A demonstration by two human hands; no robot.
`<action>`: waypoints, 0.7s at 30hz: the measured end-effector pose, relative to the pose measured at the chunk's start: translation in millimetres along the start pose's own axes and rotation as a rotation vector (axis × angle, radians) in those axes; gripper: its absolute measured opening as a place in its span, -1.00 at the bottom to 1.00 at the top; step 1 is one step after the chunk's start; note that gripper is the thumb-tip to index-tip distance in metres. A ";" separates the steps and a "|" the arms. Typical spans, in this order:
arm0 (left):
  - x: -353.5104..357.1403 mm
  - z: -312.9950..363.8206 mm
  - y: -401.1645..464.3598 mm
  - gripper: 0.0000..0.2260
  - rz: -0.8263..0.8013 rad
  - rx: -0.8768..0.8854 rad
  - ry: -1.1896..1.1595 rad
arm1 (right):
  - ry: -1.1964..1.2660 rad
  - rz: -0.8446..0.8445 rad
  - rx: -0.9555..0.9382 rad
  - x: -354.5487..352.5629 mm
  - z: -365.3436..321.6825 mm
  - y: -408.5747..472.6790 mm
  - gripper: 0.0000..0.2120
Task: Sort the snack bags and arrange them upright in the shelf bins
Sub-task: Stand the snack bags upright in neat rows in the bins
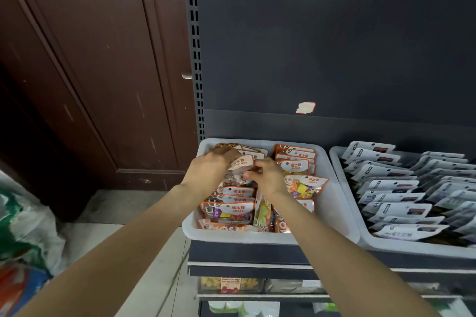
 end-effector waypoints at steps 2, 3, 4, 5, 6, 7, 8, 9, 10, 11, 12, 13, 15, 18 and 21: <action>3.0 -7.7 0.1 -0.58 -0.017 -0.035 0.015 | 0.010 0.043 0.032 -2.4 14.2 -7.3 -0.63; 3.6 -10.8 0.4 -0.56 -0.015 -0.039 0.032 | 0.032 0.039 0.053 -1.5 21.8 -10.6 -0.60; 4.2 -10.9 1.0 -0.55 -0.015 -0.024 0.048 | 0.038 0.016 0.065 0.4 27.1 -14.5 -0.60; 6.1 -7.8 1.4 -0.55 -0.040 0.007 0.057 | 0.027 -0.019 0.069 3.5 30.9 -17.0 -0.63; 10.9 -2.3 1.6 -0.53 -0.087 0.053 0.073 | -0.007 -0.047 0.059 4.3 32.0 -19.5 -0.68; 17.2 4.9 0.5 -0.51 -0.149 0.100 0.098 | -0.037 -0.064 0.042 2.6 31.7 -21.2 -0.70; 23.2 9.9 -1.5 -0.49 -0.197 0.128 0.125 | -0.055 -0.073 0.028 -1.8 31.3 -23.4 -0.71; 23.4 12.7 -3.7 -0.47 -0.202 0.118 0.129 | -0.052 -0.080 0.019 -7.9 33.0 -25.2 -0.69; 19.8 11.8 -3.6 -0.45 -0.164 0.084 0.116 | -0.040 -0.081 0.012 -16.0 35.3 -26.5 -0.67; 13.4 12.4 -2.9 -0.42 -0.094 0.054 0.102 | -0.028 -0.070 0.005 -24.7 40.7 -26.3 -0.66; 5.2 18.0 -1.3 -0.39 0.002 0.064 0.112 | -0.042 -0.041 -0.007 -34.7 47.1 -26.6 -0.69; -0.8 27.0 0.1 -0.36 0.065 0.086 0.134 | -0.074 0.000 -0.019 -43.9 56.1 -25.1 -0.72; 4.4 56.2 4.0 -0.35 0.107 0.179 0.111 | -0.177 0.073 -0.033 -57.9 75.9 -21.1 -0.73; 35.2 119.8 12.6 -0.53 0.022 0.425 -0.026 | -0.395 0.067 -0.047 -64.8 97.8 -20.0 -0.55; 88.5 142.4 27.1 -0.63 -0.282 0.343 -0.073 | -0.712 0.000 -0.100 -63.4 116.6 -17.5 -0.30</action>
Point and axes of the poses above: each hand's wrist, its own y-axis towards the middle knuckle, its own x-axis out of the palm, z = x × y, the point moved 10 cm from there along y, towards the middle knuckle, and after that the axes turned 12 degrees about x, right-handed, at the moved point
